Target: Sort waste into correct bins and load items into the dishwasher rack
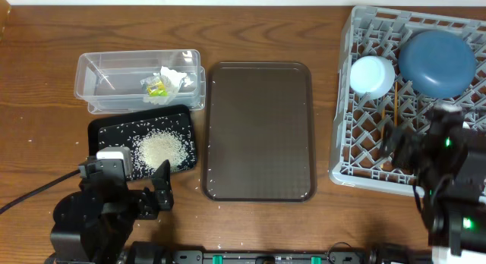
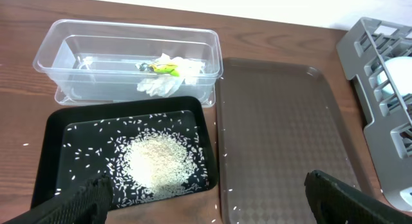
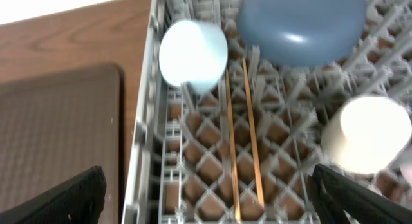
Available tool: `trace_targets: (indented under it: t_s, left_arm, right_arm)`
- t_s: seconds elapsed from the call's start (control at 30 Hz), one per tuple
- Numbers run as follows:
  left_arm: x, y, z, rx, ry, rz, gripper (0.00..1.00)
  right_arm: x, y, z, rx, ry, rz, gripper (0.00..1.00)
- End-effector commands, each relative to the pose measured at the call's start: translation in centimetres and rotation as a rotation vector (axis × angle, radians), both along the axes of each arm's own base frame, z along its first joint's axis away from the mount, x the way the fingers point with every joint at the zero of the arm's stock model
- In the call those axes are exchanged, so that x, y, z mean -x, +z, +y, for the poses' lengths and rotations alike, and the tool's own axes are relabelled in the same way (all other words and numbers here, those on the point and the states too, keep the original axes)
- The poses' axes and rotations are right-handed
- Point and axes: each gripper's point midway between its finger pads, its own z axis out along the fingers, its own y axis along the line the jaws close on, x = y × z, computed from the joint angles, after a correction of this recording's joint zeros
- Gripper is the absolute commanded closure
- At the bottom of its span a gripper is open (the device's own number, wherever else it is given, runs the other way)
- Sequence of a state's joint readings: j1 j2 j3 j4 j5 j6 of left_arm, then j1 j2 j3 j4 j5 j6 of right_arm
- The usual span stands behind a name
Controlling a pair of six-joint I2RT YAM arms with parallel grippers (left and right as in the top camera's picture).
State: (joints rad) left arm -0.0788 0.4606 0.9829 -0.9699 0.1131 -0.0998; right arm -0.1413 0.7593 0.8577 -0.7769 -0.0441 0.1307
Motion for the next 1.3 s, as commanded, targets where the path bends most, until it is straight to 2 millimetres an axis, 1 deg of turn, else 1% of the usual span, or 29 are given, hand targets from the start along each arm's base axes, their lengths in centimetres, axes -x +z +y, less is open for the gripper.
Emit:
trace_targets:
  t_s: [0.0,0.1,0.23,0.4,0.67,0.77,0.8,0.87,0.97,1.07,1.13,1.27]
  left_arm:
    - [0.0,-0.5,0.3,-0.022,0.006,0.010,0.02]
    - [0.0,-0.5,0.3,-0.022,0.006,0.010,0.02]
    - [0.0,-0.5,0.3,-0.022,0.006,0.010,0.02]
    - [0.0,-0.5,0.3,-0.022,0.006,0.010,0.02]
    - [0.0,-0.5,0.3,-0.022,0.006,0.010,0.02]
    - [0.0,-0.5,0.3,-0.022,0.006,0.010,0.02]
    - [0.0,-0.5,0.3,-0.022,0.006,0.010,0.02]
    - [0.0,-0.5,0.3,-0.022,0.006,0.010,0.02]
    - [0.0,-0.5,0.3,-0.022,0.006,0.010,0.02]
    - [0.0,-0.5,0.3,-0.022,0.006,0.010,0.02]
    - [0.0,-0.5,0.3,-0.022,0.006,0.010,0.02]
    - [0.0,-0.5,0.3,-0.022,0.006,0.010,0.02]
  right_arm:
    - [2.1,-1.1,-0.2,-0.012,-0.033,0.043,0.01]
    - [4.0,-2.5,0.1,-0.023,-0.033,0.126,0.01]
    - [6.1,-4.3,0.4,-0.038,-0.033,0.237,0.01]
    - [7.7,-5.4,0.7,-0.049,-0.033,0.316,0.01]
    - [7.8,-5.5,0.7,-0.050,-0.034,0.324,0.01]
    - [8.2,-5.6,0.8,-0.052,-0.032,0.334,0.01]
    - [8.1,-5.5,0.8,-0.050,-0.029,0.323,0.01]
    - [7.3,-4.5,0.8,-0.034,-0.016,0.256,0.01]
    - [5.8,-2.3,1.0,0.032,0.043,0.090,0.01]
    - [4.9,-0.9,1.4,0.072,0.073,-0.080,0.01]
    - [4.5,-0.7,1.7,0.085,0.085,-0.193,0.01]
    - [3.9,-1.1,1.9,0.095,0.088,-0.383,0.01]
